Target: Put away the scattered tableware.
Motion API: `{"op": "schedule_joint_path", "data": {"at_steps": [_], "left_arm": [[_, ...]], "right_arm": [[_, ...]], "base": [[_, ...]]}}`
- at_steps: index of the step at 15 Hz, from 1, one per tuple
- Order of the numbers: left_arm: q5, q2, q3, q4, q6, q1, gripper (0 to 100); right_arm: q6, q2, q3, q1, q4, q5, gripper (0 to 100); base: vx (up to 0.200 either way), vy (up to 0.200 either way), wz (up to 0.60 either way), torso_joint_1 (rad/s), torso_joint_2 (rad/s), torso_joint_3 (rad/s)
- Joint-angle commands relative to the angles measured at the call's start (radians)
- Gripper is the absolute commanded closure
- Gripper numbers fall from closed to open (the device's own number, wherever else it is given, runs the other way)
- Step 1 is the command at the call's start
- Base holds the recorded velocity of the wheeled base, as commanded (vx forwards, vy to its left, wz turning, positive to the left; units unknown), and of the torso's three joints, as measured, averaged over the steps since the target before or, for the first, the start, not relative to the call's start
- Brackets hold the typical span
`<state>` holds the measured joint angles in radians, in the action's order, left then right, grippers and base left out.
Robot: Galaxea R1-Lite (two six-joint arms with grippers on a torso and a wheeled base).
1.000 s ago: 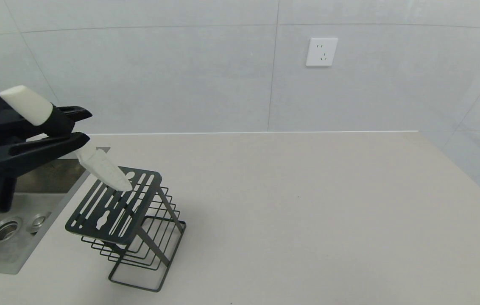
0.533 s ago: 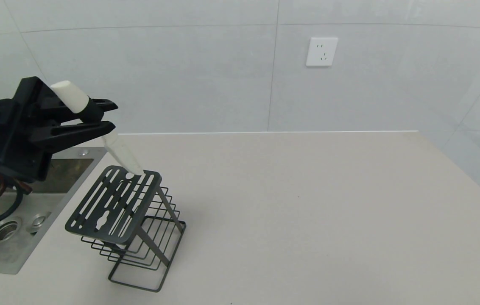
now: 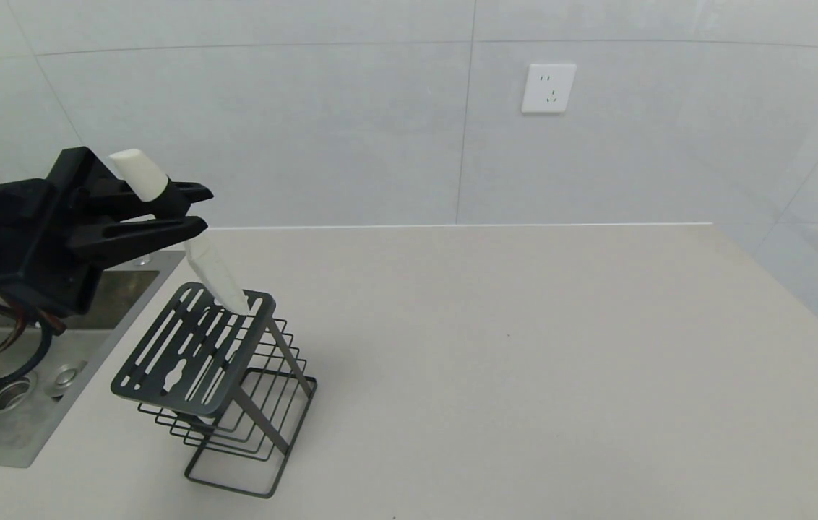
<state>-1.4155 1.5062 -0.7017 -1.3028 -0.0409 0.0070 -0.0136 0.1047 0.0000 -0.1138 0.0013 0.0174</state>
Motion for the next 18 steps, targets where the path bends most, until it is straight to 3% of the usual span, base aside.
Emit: {"op": "schedule_joint_path", "data": {"at_steps": [1, 14, 18], "left_arm": [[0.0, -0.035, 0.033, -0.001, -0.004, -0.01, 100], [0.001, 0.0, 0.036, -0.004, 0.003, -0.005, 100], [0.001, 0.045, 0.031, -0.049, -0.004, 0.005, 100]], "right_arm": [[-0.002, 0.003, 0.0, 0.0, 0.0, 0.001, 100], [-0.003, 0.003, 0.0, 0.0, -0.001, 0.001, 100], [-0.003, 0.003, 0.0, 0.0, -0.001, -0.001, 100]], "base": [[0.0, 0.0, 0.0, 0.0, 0.0, 0.0], [0.0, 0.0, 0.0, 0.0, 0.0, 0.0], [0.0, 0.0, 0.0, 0.0, 0.0, 0.0]]}}
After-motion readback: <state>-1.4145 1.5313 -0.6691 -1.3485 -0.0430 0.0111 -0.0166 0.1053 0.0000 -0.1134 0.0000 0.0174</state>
